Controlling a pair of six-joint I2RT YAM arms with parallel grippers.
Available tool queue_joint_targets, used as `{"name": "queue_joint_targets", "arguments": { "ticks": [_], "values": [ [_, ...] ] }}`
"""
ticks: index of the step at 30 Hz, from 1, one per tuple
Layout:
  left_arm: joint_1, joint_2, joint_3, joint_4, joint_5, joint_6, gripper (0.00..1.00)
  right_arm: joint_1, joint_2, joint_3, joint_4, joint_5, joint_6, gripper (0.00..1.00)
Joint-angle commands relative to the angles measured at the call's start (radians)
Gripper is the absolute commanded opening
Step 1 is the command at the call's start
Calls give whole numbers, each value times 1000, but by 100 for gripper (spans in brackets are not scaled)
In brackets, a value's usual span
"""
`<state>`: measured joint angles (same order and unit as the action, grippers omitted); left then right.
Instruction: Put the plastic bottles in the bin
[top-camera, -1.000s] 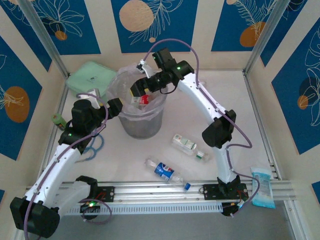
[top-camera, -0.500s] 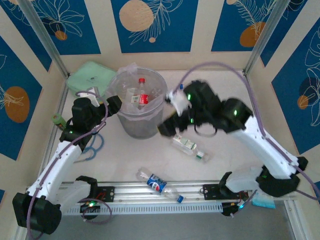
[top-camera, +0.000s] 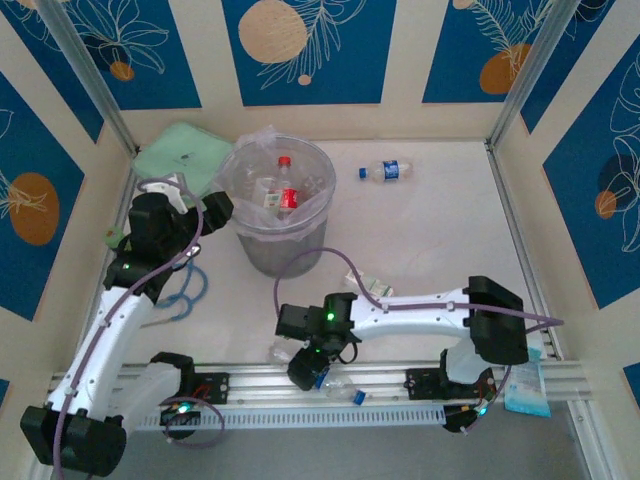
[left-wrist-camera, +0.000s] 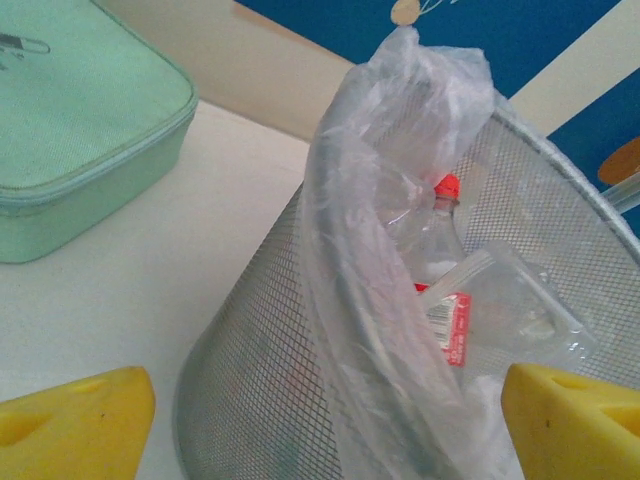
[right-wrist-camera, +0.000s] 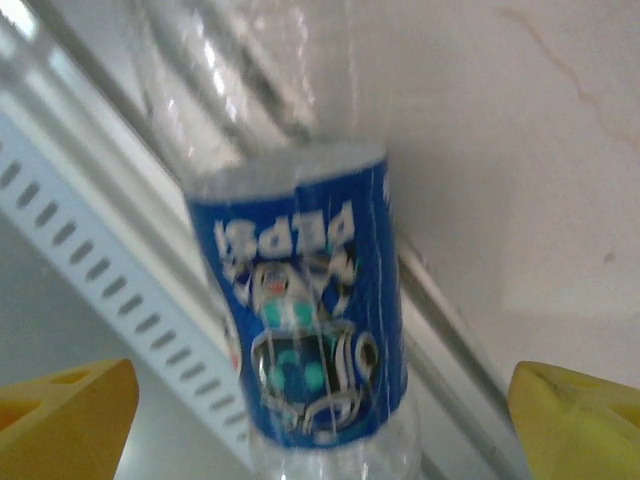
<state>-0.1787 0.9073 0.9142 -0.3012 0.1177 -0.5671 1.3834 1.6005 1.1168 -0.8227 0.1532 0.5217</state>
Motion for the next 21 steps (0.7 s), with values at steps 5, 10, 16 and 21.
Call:
{"name": "queue_joint_targets", "arguments": {
  "ticks": [5, 10, 16, 21],
  "values": [
    [14, -31, 32, -49, -10, 26, 89, 2, 70, -28, 165, -16, -10, 91],
    [14, -30, 31, -44, -15, 24, 89, -18, 119, -40, 231, -69, -32, 82],
    [15, -30, 37, -57, -21, 32, 89, -57, 53, -56, 233, -80, -74, 66],
    [15, -33, 28, -33, -10, 0, 89, -125, -102, -69, 196, -104, -79, 50]
  ]
}}
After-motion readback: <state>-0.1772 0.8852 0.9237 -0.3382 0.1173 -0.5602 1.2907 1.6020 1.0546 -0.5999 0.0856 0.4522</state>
